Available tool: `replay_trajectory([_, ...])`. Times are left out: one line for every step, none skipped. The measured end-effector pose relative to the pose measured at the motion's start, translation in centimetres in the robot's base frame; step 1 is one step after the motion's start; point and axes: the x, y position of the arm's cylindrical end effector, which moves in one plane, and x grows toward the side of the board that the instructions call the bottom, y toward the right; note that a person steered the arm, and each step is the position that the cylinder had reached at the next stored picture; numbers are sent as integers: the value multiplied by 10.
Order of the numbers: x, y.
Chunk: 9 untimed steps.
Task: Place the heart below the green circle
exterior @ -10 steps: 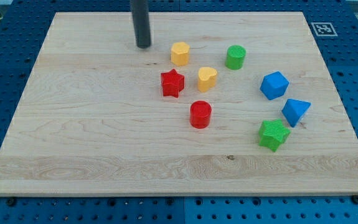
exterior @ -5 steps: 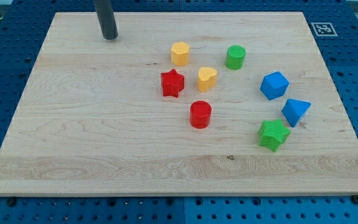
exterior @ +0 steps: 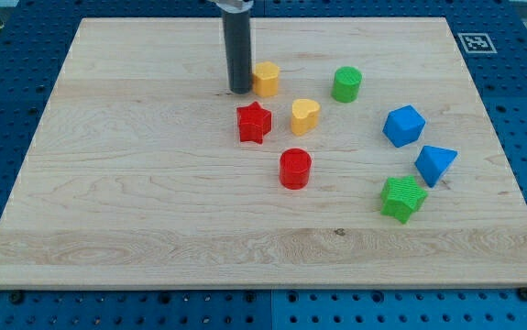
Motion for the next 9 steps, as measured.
replay_trajectory([12,20])
replay_trajectory([20,37])
replay_trajectory([26,48])
replay_trajectory([33,59])
replay_trajectory([42,62])
replay_trajectory([46,62])
replay_trajectory([53,62])
replay_trajectory([63,62])
replay_trajectory([69,65])
